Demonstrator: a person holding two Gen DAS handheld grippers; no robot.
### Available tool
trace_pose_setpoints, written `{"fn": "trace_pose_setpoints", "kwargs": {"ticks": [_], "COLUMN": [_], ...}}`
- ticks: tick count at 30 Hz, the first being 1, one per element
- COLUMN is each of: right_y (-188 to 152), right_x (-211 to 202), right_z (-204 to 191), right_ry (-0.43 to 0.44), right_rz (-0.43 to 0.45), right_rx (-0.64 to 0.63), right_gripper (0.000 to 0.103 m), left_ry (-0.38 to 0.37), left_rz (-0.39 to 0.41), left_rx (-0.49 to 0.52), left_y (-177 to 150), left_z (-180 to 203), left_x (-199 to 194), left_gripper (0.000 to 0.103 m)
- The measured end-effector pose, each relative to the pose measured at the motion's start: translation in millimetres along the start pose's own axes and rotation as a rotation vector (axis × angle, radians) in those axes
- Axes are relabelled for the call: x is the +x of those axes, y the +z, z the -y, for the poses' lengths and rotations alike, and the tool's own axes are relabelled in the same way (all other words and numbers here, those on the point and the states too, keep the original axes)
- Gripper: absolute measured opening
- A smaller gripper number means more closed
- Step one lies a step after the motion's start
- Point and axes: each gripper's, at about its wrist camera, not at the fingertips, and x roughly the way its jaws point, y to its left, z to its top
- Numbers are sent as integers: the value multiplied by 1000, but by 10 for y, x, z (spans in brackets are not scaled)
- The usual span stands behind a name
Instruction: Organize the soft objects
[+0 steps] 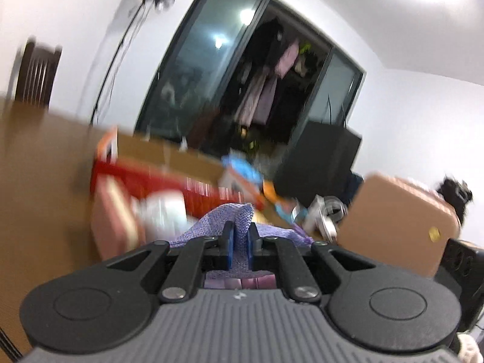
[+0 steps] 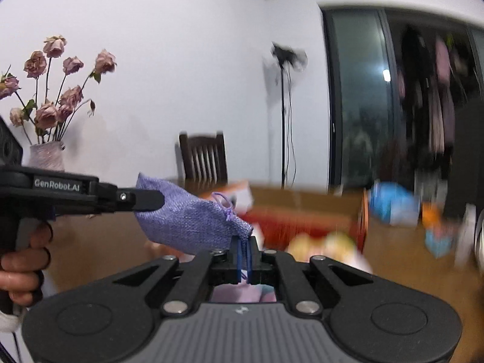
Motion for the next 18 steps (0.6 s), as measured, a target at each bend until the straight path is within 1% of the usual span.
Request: {"fn": "trace_pose_setpoints", "kwargs": {"ticks": [2, 4, 5, 6, 7, 8, 9, 10, 11, 12, 14, 16, 17, 18], "right_y": [-290, -485, -561, -606, -650, -675, -684, -679, -699, -681, -584, -539, -515, -494], "right_x": [-82, -112, -140, -149, -168, -204, -250, -315, -384, -435, -455, -430, -360, -305], "right_z": [-55, -105, -135, -153, -138, -130, -125, -109, -79, -54, -36, -13, -2, 7], "right_ry": [-7, -13, -6, 6, 25, 40, 50, 57, 68, 77, 89, 60, 38, 15], "right_rz": [-53, -113, -135, -159, -184, -201, -207, -205, -195, -182, -166, -139, -129, -118], "right_rx": [24, 31, 29, 32, 42, 48, 55, 69, 85, 102, 134, 162, 183, 210], "right_gripper": [3, 5, 13, 18, 19, 22, 27, 32, 43, 53, 54, 54, 55, 55], "left_ry": [12, 29, 40, 46, 47, 45, 51, 53, 50, 45, 44, 55, 60, 54], "left_rz": [-50, -128, -162, -182, -189, -188, -172, -144, -121, -104, -96, -98, -101, -109], "left_rx": [29, 90, 103, 106, 112, 121, 127, 130, 134, 137, 114, 74, 63, 59], "left_y": [-226, -375, -419, -475, -522, -558, -552, -551, -539, -515, -423, -387, -382, -369], "left_z": [0, -17, -38, -57, -54, -68, -68, -64, -54, -47, -60, -65, -67, -69], "left_x": [4, 30, 27, -3, -31, -83, -142, -230, -262, -284, -246, -155, -129, -101], "left_gripper": [9, 10, 12, 22, 29, 44, 56, 61, 69, 72, 72, 70, 65, 58]}}
